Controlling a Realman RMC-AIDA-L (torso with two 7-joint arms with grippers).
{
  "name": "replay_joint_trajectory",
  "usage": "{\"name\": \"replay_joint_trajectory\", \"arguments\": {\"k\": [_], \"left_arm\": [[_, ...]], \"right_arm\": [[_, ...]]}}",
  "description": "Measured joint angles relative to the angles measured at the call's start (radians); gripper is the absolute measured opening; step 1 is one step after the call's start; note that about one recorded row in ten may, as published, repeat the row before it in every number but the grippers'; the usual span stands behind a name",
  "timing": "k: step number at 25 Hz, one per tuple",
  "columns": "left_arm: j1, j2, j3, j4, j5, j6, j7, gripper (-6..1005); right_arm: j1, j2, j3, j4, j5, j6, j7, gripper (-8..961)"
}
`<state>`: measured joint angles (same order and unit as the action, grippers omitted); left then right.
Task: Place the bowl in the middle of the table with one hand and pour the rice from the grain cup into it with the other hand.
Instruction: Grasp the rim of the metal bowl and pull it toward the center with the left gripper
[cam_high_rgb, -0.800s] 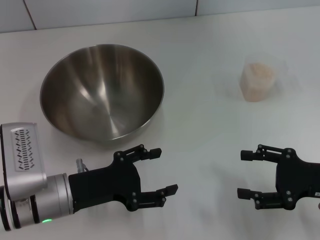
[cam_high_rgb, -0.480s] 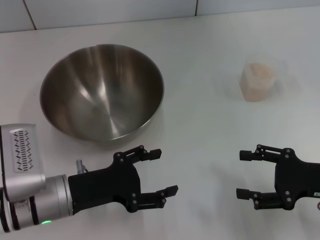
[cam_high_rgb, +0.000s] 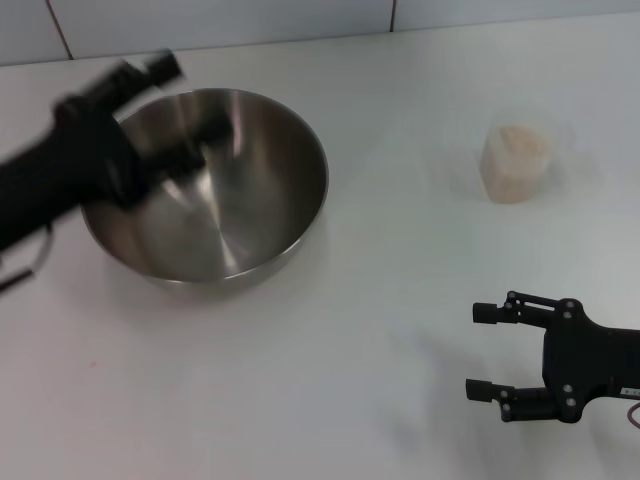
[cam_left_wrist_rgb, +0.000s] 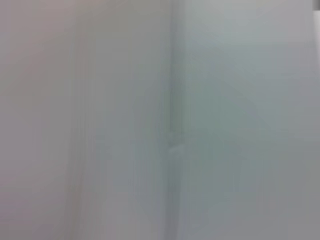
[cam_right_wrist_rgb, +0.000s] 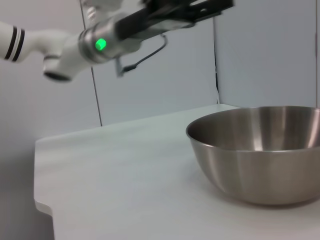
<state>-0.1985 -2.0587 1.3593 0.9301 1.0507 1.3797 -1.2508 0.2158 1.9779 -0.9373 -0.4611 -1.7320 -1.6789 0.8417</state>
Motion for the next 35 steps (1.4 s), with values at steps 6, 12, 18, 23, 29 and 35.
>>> {"name": "replay_joint_trajectory", "arguments": {"k": [6,12,18,23,29,35], "left_arm": [[-0.015,0.012,-0.116,0.246,0.41,-0.329,-0.59,853],[-0.171,0.003,-0.209,0.286,1.026,-0.3,-1.143,851],[-0.237,-0.004,-0.236,0.209,1.13,-0.302,-1.168,850],[-0.25,-0.005,-0.237,0.175,1.162,-0.312,-1.158,849],[-0.257,-0.007,-0.233,0.149,1.188,-0.323,-1.154,847],[-0.266,-0.007,-0.229,0.119,1.186,-0.321,-1.145,846]], "right_arm": [[-0.002,0.0,0.001,-0.002,0.0,-0.004,0.005,827],[-0.003,0.005,0.002,-0.024,0.001,-0.006,0.009,826],[-0.004,0.007,0.002,-0.039,-0.001,-0.008,0.018,827],[-0.004,0.007,0.002,-0.039,-0.001,-0.008,0.019,827],[-0.004,0.007,0.002,-0.039,-0.001,-0.008,0.019,826],[-0.003,0.007,0.002,-0.04,-0.001,-0.008,0.019,827]]}}
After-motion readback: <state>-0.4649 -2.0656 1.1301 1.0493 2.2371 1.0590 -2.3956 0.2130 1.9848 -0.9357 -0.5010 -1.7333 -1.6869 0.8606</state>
